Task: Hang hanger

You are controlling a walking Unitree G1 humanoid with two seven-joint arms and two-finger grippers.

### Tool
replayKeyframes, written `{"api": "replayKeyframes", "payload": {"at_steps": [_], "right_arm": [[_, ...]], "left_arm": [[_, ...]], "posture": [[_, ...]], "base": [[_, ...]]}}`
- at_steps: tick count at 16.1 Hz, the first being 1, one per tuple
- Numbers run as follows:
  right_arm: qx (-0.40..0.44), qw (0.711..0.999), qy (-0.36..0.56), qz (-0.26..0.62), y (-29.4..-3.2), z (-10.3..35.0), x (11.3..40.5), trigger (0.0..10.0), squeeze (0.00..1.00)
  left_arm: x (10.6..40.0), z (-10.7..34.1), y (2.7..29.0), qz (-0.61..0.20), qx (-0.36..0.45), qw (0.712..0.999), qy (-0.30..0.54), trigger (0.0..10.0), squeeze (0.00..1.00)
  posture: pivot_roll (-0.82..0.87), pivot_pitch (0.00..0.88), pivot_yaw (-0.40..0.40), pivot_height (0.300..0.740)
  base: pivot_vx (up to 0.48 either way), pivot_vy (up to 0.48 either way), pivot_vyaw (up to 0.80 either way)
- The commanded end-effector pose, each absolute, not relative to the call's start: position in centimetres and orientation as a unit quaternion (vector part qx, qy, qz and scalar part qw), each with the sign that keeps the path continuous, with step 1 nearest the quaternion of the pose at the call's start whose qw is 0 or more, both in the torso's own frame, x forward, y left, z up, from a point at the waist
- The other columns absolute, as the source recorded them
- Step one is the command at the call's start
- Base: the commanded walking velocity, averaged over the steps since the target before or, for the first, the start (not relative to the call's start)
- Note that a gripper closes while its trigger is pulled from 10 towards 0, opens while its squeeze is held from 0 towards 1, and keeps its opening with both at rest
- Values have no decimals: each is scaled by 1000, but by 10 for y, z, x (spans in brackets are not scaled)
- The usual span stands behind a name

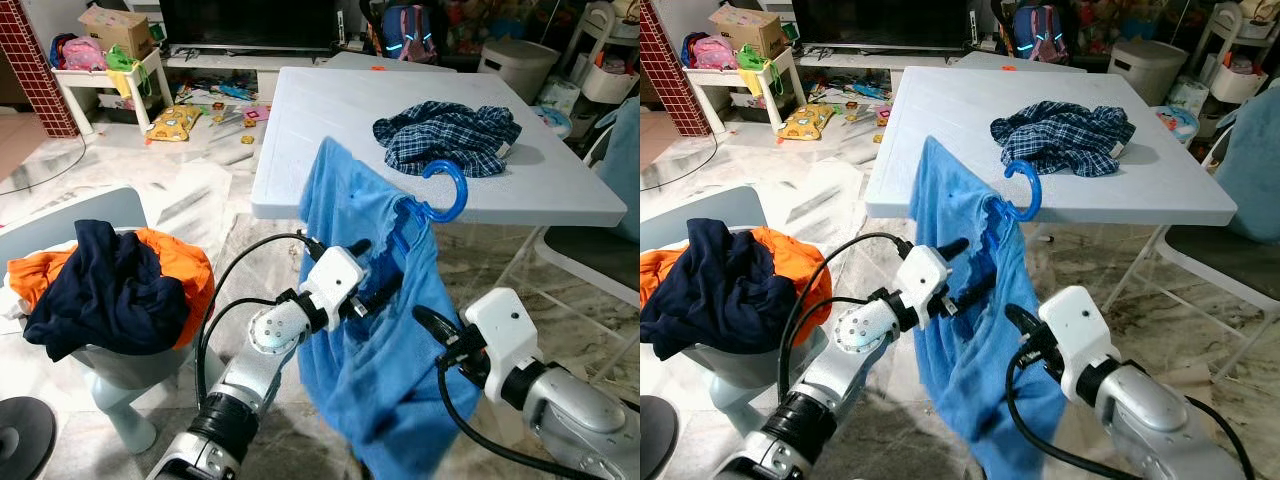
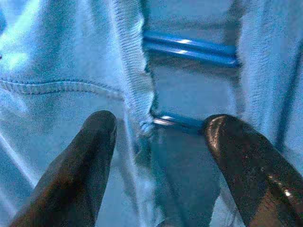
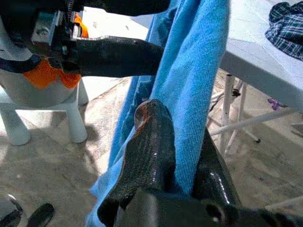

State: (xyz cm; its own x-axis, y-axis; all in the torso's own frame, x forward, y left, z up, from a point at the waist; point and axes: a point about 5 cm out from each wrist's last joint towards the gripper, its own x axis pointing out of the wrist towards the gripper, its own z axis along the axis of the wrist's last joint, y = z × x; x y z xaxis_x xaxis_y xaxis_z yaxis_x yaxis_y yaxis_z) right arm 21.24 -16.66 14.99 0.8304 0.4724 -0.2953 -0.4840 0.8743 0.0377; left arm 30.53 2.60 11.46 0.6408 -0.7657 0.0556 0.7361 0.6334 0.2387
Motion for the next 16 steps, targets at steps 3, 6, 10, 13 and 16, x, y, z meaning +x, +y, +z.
{"api": "replayKeyframes", "payload": {"at_steps": [3, 6, 10, 13, 16], "right_arm": [[-11, 955, 95, 281, -157, 179, 211, 10000, 0], [-6, 948, 104, 301, -157, 181, 204, 10000, 0], [18, 933, 110, 342, -157, 190, 190, 10000, 0], [18, 922, 123, 365, -160, 191, 181, 10000, 0], [13, 918, 140, 372, -161, 189, 177, 10000, 0]], "left_arm": [[316, 113, 33, -374, 130, 916, -70, 10000, 686], [318, 110, 33, -364, 134, 919, -65, 10000, 0], [319, 108, 33, -360, 135, 921, -62, 10000, 0], [321, 107, 32, -356, 129, 924, -58, 1255, 0], [324, 106, 33, -348, 122, 928, -54, 0, 0]], "posture": [[-59, 0, -47, 740], [-60, 0, -47, 740], [-60, 0, -47, 740], [-64, 0, -46, 740], [-64, 0, -47, 740]], "base": [[0, 0, 0], [0, 0, 0], [0, 0, 0], [0, 0, 0], [0, 0, 0]]}}
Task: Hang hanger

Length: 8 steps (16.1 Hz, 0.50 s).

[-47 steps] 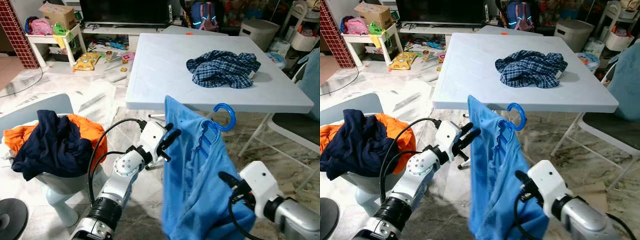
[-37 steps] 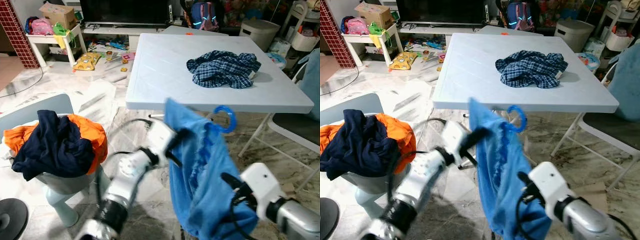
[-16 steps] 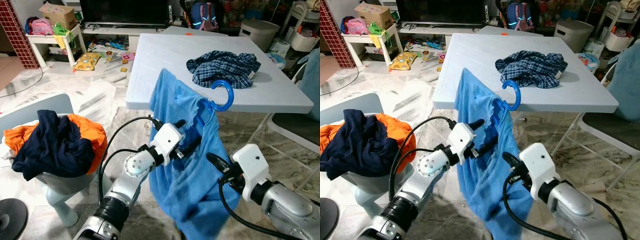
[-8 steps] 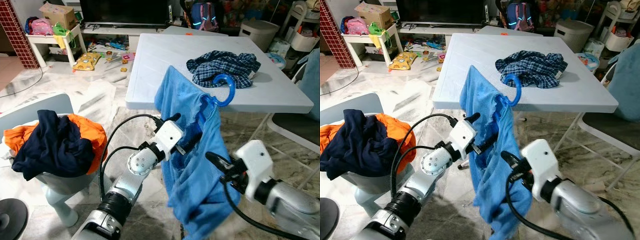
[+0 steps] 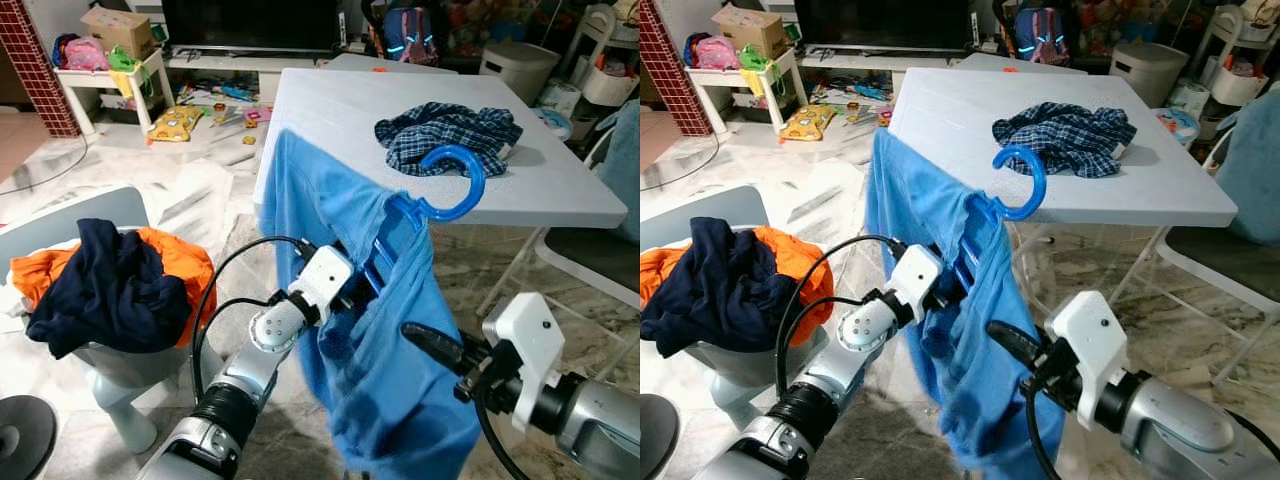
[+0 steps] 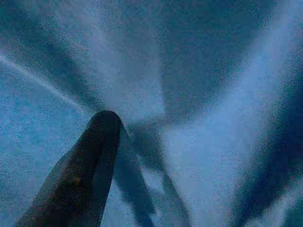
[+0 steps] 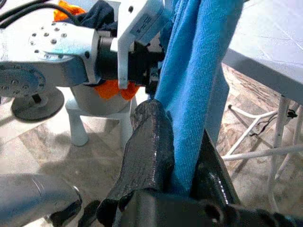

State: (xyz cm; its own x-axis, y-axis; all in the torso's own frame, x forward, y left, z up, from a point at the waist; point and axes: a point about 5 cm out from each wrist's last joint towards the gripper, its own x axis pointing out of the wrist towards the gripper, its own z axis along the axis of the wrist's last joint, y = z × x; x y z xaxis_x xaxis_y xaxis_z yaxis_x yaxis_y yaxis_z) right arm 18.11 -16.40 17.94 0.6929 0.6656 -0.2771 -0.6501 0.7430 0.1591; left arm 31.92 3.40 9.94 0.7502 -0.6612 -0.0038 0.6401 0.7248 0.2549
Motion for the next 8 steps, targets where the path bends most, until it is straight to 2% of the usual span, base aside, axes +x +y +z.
{"api": "replayKeyframes", "payload": {"at_steps": [1, 8], "right_arm": [[7, 917, 147, 370, -160, 186, 177, 10000, 0], [-24, 935, 167, 311, -170, 174, 189, 10000, 0]], "left_arm": [[324, 107, 34, -346, 121, 929, -55, 0, 0], [326, 106, 38, -340, 98, 934, -46, 0, 0]], "posture": [[-62, 0, -47, 740], [-58, 0, -49, 740]], "base": [[0, 0, 0], [0, 0, 0]]}}
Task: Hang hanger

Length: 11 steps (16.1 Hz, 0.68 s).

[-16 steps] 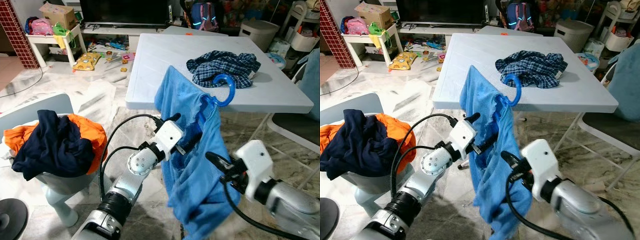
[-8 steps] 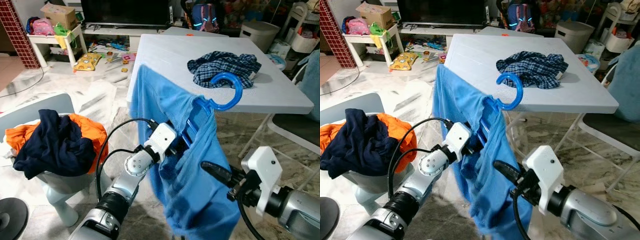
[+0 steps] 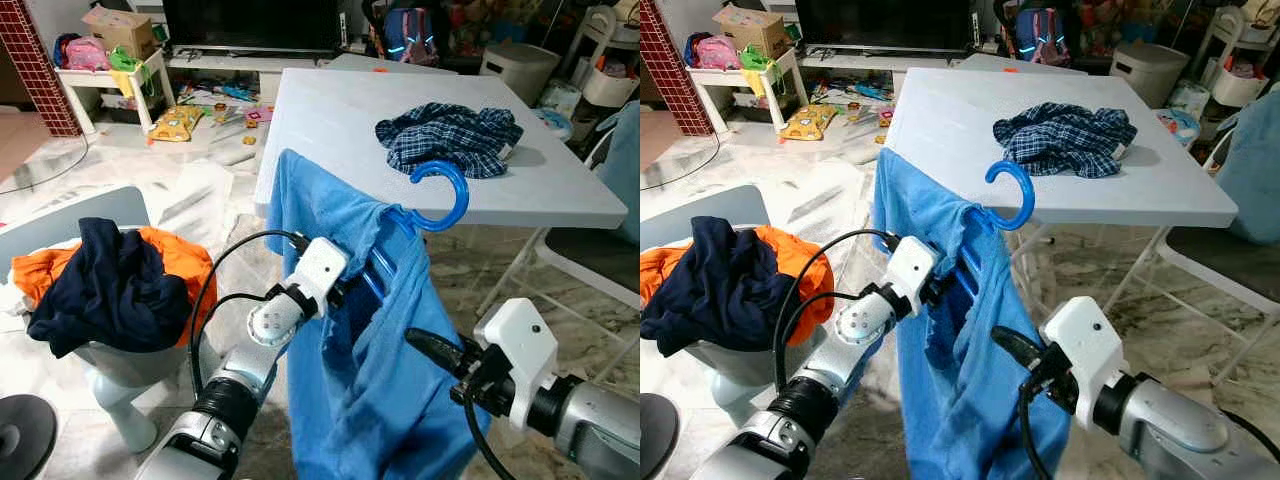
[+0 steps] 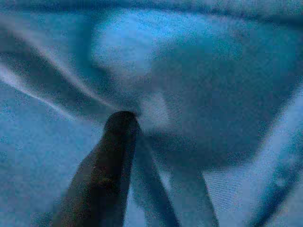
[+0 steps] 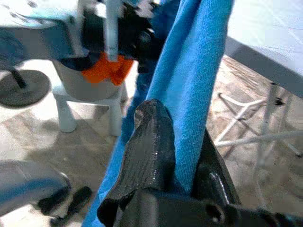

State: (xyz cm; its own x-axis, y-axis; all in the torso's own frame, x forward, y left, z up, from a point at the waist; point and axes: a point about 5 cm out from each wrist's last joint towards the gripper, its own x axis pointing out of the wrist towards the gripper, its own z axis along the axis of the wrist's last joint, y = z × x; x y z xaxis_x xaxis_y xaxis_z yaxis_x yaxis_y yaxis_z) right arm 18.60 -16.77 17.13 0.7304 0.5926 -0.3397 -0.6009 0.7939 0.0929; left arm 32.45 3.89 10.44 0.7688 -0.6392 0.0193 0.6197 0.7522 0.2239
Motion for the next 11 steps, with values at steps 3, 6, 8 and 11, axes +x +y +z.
{"api": "replayKeyframes", "payload": {"at_steps": [3, 6, 8, 11], "right_arm": [[-41, 943, 177, 278, -178, 171, 194, 10000, 0], [-55, 943, 191, 269, -180, 163, 193, 10000, 0], [-74, 941, 200, 262, -182, 156, 194, 10000, 0], [-98, 936, 211, 266, -188, 151, 188, 10000, 0]], "left_arm": [[331, 105, 47, -308, 102, 945, -36, 0, 0], [339, 106, 62, -267, 94, 959, -25, 0, 0], [345, 108, 69, -249, 91, 964, -15, 0, 0], [352, 113, 78, -213, 90, 973, -18, 0, 0]], "posture": [[-54, 0, -48, 740], [-45, 0, -40, 740], [-42, 0, -34, 740], [-41, 0, -30, 740]], "base": [[0, 0, 0], [0, 0, 0], [0, 0, 0], [0, 0, 0]]}}
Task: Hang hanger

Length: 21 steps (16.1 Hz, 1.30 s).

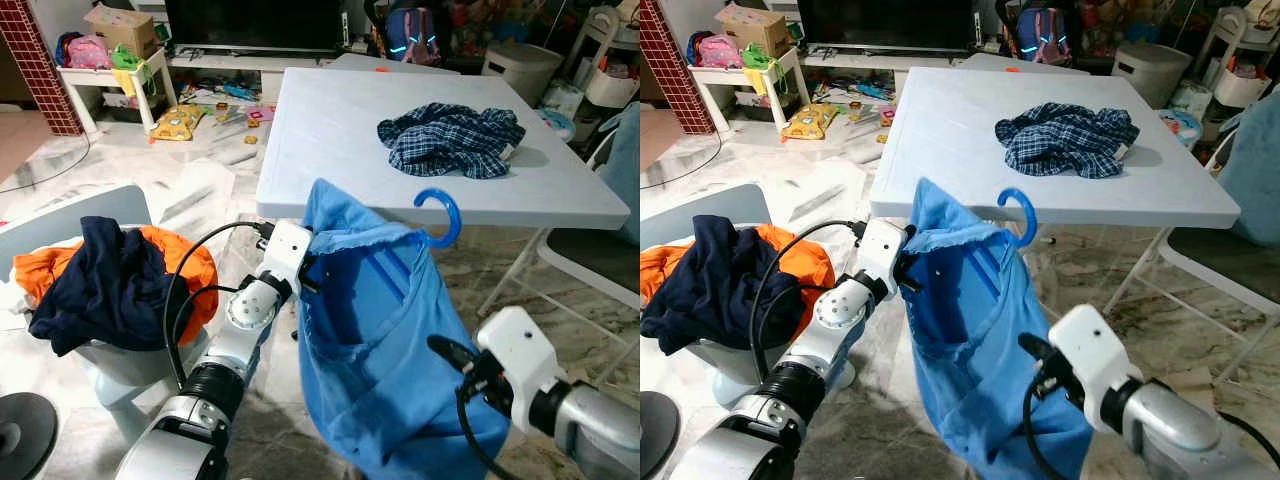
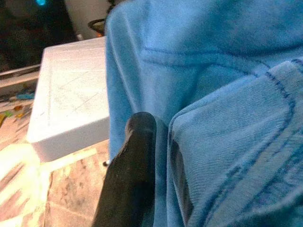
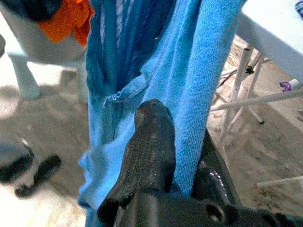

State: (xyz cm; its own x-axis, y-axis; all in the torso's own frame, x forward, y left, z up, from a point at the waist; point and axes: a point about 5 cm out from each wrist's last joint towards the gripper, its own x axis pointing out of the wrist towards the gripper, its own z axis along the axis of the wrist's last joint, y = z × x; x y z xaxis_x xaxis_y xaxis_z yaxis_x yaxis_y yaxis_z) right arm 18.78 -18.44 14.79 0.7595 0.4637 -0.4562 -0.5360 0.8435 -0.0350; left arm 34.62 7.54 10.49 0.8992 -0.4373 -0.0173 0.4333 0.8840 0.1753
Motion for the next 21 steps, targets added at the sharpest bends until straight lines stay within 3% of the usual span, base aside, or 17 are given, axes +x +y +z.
{"api": "replayKeyframes", "payload": {"at_steps": [1, 4, 8, 13, 16, 21], "right_arm": [[-118, 932, 225, 260, -195, 147, 186, 10000, 0], [-147, 920, 246, 267, -207, 143, 178, 10000, 0], [-222, 885, 316, 260, -251, 136, 152, 10000, 0], [-215, 879, 307, 296, -285, 170, 119, 10000, 0], [-214, 878, 282, 321, -297, 202, 99, 10000, 0], [-195, 869, 243, 383, -289, 226, 83, 10000, 0]], "left_arm": [[354, 116, 81, -202, 91, 975, -25, 0, 0], [357, 120, 82, -196, 93, 976, -30, 0, 0], [359, 120, 84, -191, 97, 976, -25, 0, 0], [360, 116, 87, -190, 99, 977, -13, 0, 0], [360, 114, 84, -199, 92, 976, -3, 0, 0], [357, 110, 76, -225, 73, 971, 11, 0, 0]], "posture": [[-42, 0, -30, 740], [-40, 0, -34, 740], [-52, 0, -37, 740], [-67, 0, -36, 740], [-76, 0, -32, 740], [-91, 0, -27, 740]], "base": [[0, 0, 0], [0, 0, 0], [0, 0, 0], [0, 0, 0], [0, 0, 0], [0, 0, 0]]}}
